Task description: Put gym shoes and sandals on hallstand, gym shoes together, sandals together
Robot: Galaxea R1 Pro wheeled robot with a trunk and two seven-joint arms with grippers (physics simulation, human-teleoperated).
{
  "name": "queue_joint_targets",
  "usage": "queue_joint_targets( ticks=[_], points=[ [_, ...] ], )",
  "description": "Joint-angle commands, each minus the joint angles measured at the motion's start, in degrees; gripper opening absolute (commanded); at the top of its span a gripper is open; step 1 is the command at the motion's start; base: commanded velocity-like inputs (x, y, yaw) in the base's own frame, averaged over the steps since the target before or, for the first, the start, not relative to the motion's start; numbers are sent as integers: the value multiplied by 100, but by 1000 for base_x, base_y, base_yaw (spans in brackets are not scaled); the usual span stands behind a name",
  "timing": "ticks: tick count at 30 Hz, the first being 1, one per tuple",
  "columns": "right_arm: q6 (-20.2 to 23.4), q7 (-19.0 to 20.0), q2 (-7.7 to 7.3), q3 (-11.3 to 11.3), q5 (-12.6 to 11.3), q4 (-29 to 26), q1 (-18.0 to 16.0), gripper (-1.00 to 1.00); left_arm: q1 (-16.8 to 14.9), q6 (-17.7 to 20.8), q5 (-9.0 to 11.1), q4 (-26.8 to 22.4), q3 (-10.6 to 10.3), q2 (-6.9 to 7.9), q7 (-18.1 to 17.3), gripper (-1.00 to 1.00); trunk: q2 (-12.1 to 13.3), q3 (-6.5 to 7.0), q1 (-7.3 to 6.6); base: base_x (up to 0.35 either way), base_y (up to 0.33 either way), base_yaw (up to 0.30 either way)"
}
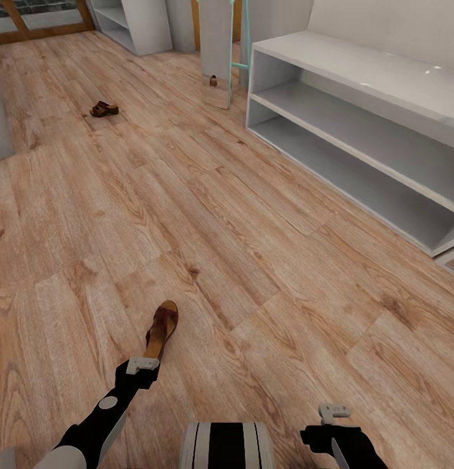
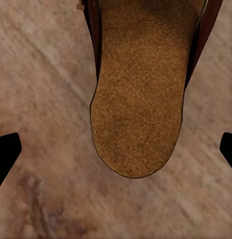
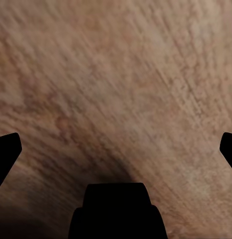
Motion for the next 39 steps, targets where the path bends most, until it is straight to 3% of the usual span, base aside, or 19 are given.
queue_joint_targets(
  ticks=[1,9,15,21,23,25,28,39],
  points=[
    [28,2,-1,-4,-6,-8,-1,100,-2,-20,-48,3,2,1,-3,100,-1,-3,-1,0,0,-4],
    [28,0,4,-4,-6,-10,-1,100,-2,-20,-48,3,2,6,-3,100,-1,-17,-1,0,0,-1],
    [28,0,0,-4,-6,-67,-1,100,-2,-20,-48,3,2,10,-3,100,-9,-196,15,0,0,0],
    [124,-6,-6,-4,1,-1425,-20,100,-2,-20,-48,-4,2,2,-3,100,-11,-228,17,0,0,0],
    [383,-7,-5,-4,18,-1790,-90,100,-2,-20,-48,-5,2,2,-3,100,-11,-228,17,0,0,0],
    [913,-8,-4,-4,23,-2019,-356,100,-2,-20,-48,-10,2,2,-3,100,-11,-229,17,0,0,0],
    [2218,-5,-8,-4,1,-2227,-1069,100,-2,-20,-48,-14,2,1,-3,100,-11,-229,17,0,0,0],
    [2536,15,43,29,-9,-2282,-1220,100,-8,-20,-48,-204,2,8,2,100,-11,-229,17,0,0,0]
  ],
)
